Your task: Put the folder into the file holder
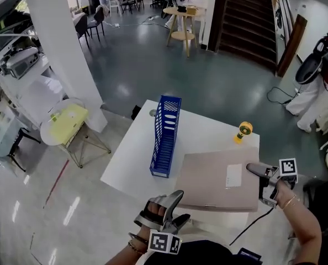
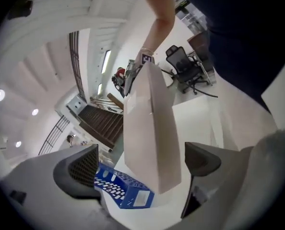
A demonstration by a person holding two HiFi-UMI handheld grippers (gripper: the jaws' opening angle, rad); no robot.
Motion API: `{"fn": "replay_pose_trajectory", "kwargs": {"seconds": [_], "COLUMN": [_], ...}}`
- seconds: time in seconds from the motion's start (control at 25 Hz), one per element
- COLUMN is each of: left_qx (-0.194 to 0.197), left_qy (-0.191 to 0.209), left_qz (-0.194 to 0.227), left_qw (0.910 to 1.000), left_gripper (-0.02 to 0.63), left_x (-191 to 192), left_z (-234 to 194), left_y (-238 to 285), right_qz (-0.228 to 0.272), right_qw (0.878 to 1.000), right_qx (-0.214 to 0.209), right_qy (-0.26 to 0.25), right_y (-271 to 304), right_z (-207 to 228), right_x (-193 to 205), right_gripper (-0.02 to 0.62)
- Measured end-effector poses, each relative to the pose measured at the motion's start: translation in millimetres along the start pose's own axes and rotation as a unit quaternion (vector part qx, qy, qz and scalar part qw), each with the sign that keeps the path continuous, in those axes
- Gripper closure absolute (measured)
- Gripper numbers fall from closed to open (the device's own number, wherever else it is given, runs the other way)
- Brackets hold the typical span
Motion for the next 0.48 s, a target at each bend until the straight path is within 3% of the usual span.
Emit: {"fn": "replay_pose_trajectory", "kwargs": {"seconds": [0.16,0.32,0.44,0.48], "left_qx": [-0.003,-0.053,-0.073,-0.075], "left_qy": [0.048,0.099,0.107,0.111], "left_qz": [0.016,0.009,0.020,0.025], "left_qw": [0.9987,0.9936,0.9914,0.9906], "left_gripper": [0.055,0.055,0.062,0.114], "left_x": [-5.2,-6.9,-2.6,0.6], "left_z": [-0.3,-21.9,-33.7,-35.6], "left_y": [5.9,8.7,0.4,-3.6], "right_qz": [0.026,0.011,0.025,0.030], "right_qw": [0.997,0.997,0.997,0.997], "right_qx": [-0.028,-0.044,-0.045,-0.043], "right_qy": [0.069,0.060,0.054,0.056], "right_y": [4.9,13.7,22.0,24.6], "right_z": [-17.6,-48.8,-66.9,-70.1], "right_x": [22.3,58.4,74.0,77.6], "right_gripper": [0.316,0.316,0.316,0.316]}}
Point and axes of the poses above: the fingertips, and each gripper's own axes: y forward along the fingers, z to its right, x out of its underside, the point moved 3 cm from there along -y, backward along the fingers, and after that the axes turned 4 degrees about z, right-handed, at the moved point
